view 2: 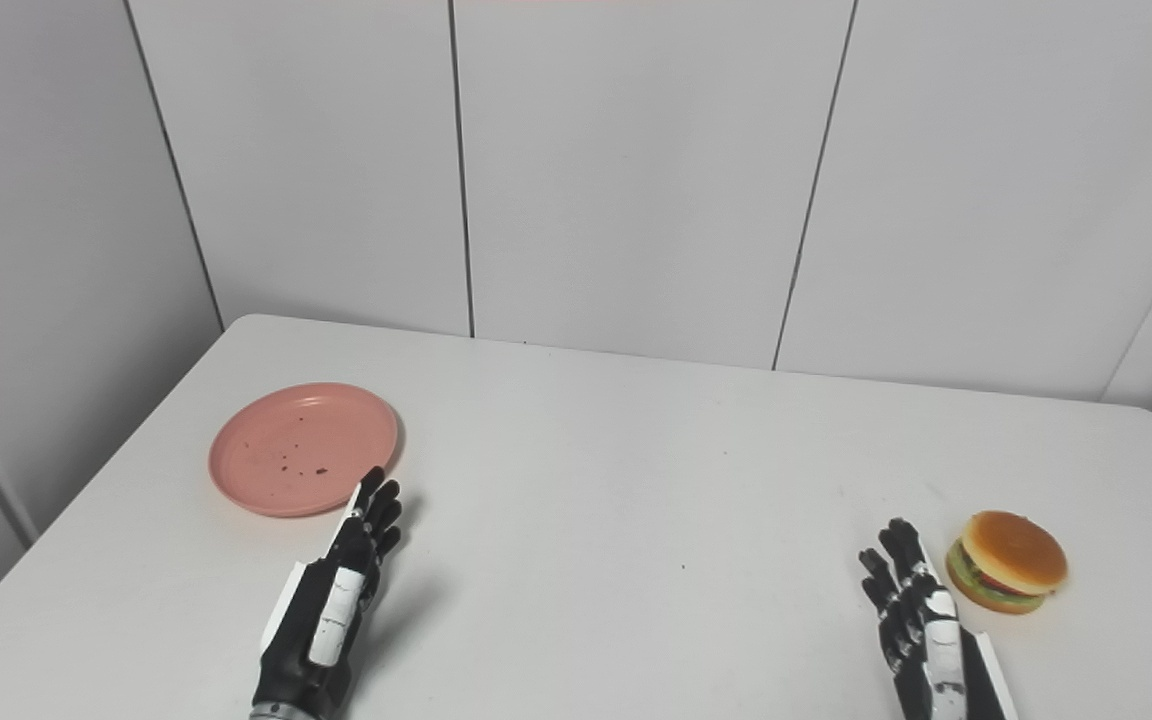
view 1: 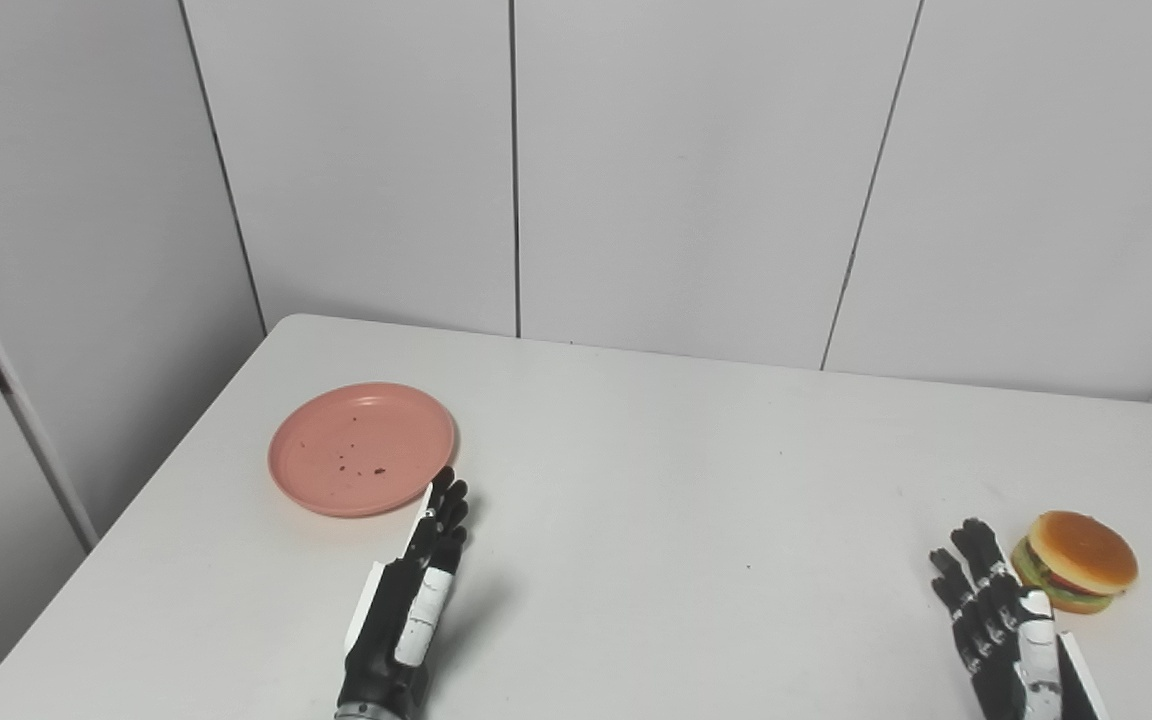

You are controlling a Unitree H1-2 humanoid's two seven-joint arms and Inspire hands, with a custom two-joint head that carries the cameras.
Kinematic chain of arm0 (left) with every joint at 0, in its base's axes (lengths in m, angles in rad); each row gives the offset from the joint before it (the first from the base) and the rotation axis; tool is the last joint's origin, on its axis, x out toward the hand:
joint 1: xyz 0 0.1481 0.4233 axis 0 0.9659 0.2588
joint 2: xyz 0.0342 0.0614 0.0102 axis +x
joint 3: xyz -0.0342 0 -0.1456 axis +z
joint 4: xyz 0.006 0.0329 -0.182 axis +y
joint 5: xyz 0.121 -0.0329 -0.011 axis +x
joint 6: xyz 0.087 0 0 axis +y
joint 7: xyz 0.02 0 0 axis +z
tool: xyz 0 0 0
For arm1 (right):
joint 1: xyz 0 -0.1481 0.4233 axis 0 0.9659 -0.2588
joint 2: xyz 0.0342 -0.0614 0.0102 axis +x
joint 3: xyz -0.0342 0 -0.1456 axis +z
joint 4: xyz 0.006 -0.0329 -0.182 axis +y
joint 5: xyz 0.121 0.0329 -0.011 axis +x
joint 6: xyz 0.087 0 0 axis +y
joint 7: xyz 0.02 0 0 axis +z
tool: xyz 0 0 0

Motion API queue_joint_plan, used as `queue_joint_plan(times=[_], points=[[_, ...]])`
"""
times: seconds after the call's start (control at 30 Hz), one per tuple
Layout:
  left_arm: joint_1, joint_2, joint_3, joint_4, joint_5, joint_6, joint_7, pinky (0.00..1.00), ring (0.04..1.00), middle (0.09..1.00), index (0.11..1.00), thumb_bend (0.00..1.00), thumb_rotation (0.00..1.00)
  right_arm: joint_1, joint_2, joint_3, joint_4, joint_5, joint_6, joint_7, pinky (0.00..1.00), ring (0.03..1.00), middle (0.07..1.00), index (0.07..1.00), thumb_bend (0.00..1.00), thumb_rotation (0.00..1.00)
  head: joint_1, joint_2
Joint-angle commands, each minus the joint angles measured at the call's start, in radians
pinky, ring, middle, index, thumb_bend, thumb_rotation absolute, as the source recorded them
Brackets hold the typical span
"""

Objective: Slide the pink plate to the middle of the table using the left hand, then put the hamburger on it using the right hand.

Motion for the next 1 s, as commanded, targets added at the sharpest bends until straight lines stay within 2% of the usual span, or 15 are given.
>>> queue_joint_plan(times=[0.0,0.3,0.6,0.7,0.83,0.97], points=[[-0.012,-0.024,-0.019,0.082,0.013,-0.010,0.003,1.00,1.000,1.000,1.000,0.94,0.94,-0.011,-0.013,-0.014,0.104,0.005,-0.039,0.014,1.00,0.962,0.991,0.977,0.87,1.00,-0.002,-0.009],[-0.019,-0.020,-0.013,0.119,-0.004,-0.036,-0.005,1.00,1.000,1.000,1.000,0.94,0.94,-0.023,-0.005,-0.009,0.137,-0.005,-0.063,0.013,1.00,0.947,0.979,0.971,0.87,1.00,-0.016,-0.029],[-0.022,-0.005,-0.008,0.136,-0.010,-0.057,-0.013,1.00,1.000,0.997,1.000,0.92,0.95,-0.025,0.004,-0.001,0.142,-0.018,-0.071,0.010,1.00,0.946,0.975,0.963,0.89,1.00,-0.041,-0.025],[-0.023,0.001,-0.007,0.135,-0.002,-0.077,-0.011,1.00,1.000,0.998,1.000,0.91,0.96,-0.025,0.008,0.001,0.140,-0.024,-0.072,0.007,1.00,0.939,0.965,0.947,0.85,1.00,-0.058,-0.022],[-0.032,0.003,-0.012,0.110,0.052,-0.148,0.007,1.00,1.000,0.991,1.000,0.90,0.98,-0.028,0.010,0.000,0.147,-0.027,-0.082,0.009,1.00,0.928,0.960,0.944,0.84,1.00,-0.071,-0.015],[-0.045,-0.008,-0.015,0.041,0.005,-0.134,-0.013,1.00,1.000,0.977,0.985,0.96,0.93,-0.029,0.010,-0.002,0.156,-0.031,-0.092,0.003,1.00,0.923,0.956,0.940,0.87,1.00,-0.073,-0.015]])
